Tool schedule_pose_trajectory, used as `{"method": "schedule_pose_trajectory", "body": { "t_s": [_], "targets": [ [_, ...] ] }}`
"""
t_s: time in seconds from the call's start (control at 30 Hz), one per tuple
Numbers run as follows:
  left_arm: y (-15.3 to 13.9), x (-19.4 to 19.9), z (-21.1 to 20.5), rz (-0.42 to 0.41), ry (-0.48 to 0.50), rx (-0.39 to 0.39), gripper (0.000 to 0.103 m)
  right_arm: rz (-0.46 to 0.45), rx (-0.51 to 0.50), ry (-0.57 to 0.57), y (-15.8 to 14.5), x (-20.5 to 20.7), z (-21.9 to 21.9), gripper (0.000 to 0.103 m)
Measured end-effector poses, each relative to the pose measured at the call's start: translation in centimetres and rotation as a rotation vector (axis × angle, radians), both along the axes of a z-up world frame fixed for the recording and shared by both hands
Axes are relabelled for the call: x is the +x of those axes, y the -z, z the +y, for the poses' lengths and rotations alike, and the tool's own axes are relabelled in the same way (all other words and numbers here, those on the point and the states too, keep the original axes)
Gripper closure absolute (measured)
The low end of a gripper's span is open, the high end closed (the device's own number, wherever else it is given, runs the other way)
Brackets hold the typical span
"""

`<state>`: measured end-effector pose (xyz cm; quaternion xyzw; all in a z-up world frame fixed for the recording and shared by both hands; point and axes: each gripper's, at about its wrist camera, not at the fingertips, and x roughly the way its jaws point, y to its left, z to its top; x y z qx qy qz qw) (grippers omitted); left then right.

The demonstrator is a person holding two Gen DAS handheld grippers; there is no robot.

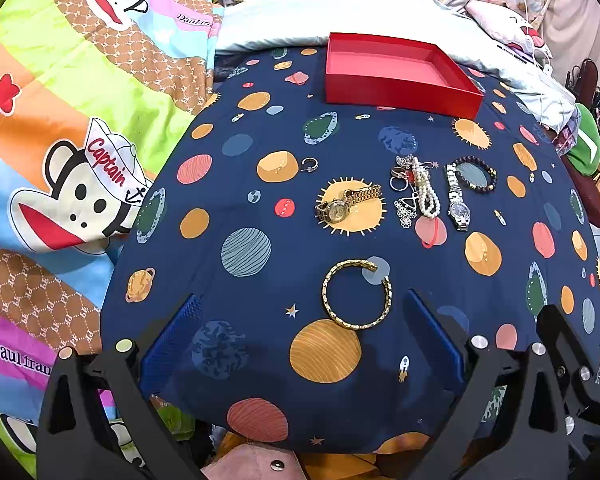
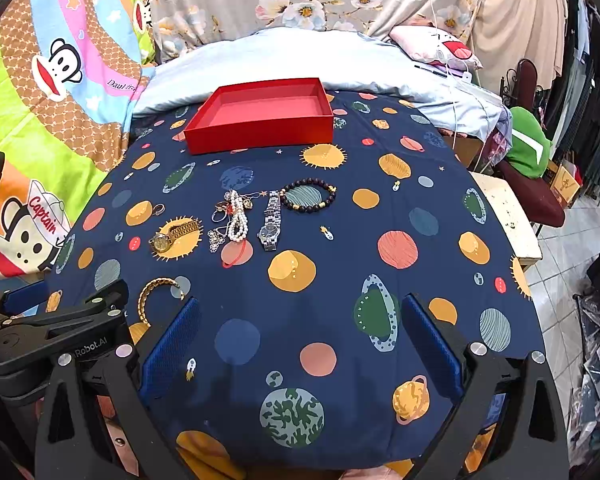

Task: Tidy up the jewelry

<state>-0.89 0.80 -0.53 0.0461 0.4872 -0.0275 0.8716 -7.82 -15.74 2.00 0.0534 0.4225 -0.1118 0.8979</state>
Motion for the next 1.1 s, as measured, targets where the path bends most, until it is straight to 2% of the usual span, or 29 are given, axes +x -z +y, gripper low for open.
{"method": "schedule_pose_trajectory", "body": {
  "t_s": [1.1],
  "targets": [
    [0.5,-0.2,-0.1,0.008,-0.002,0.008,0.005,0.01,0.01,0.003,0.9,0.2,-0.1,0.005]
  ]
}}
